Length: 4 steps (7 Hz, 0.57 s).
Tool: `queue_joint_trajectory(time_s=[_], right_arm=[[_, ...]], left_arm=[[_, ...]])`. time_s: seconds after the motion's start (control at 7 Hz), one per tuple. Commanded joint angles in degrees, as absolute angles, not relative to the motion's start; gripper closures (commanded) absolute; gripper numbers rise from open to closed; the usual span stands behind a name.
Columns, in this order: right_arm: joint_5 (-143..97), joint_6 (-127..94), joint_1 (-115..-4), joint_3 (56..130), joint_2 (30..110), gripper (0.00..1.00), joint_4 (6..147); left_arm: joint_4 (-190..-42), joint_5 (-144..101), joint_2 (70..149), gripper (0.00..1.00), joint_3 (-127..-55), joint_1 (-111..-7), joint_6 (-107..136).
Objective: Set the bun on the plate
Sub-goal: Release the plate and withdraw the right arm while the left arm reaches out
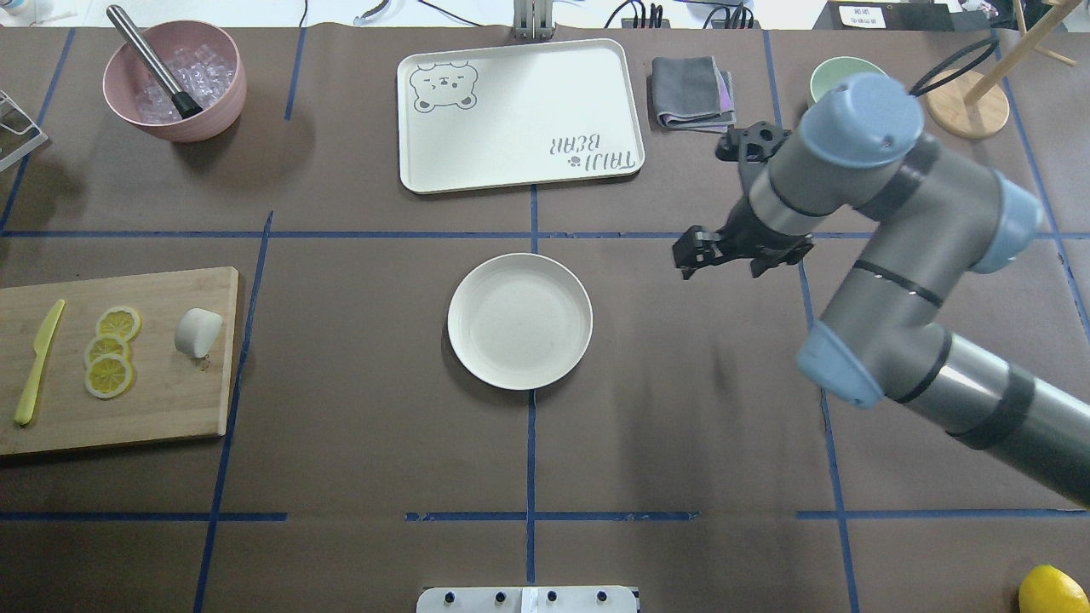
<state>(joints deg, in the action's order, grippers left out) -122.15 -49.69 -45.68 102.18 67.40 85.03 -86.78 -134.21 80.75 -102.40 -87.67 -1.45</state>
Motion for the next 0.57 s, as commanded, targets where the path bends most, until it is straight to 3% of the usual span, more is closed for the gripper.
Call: queue_joint_trajectory(time_s=[0.0, 0.43], right_arm=[[-126.9, -23.8, -56.5, 104.8, 79.0, 0.0, 86.6], [-132.8, 9.2, -75.1, 104.3, 94.7, 0.0, 86.7]], left_arm=[[-86.7, -134.3, 83.1, 0.0, -101.3, -87.5, -0.9], [-92.8, -134.4, 85.4, 0.0, -100.9, -87.4, -1.1]])
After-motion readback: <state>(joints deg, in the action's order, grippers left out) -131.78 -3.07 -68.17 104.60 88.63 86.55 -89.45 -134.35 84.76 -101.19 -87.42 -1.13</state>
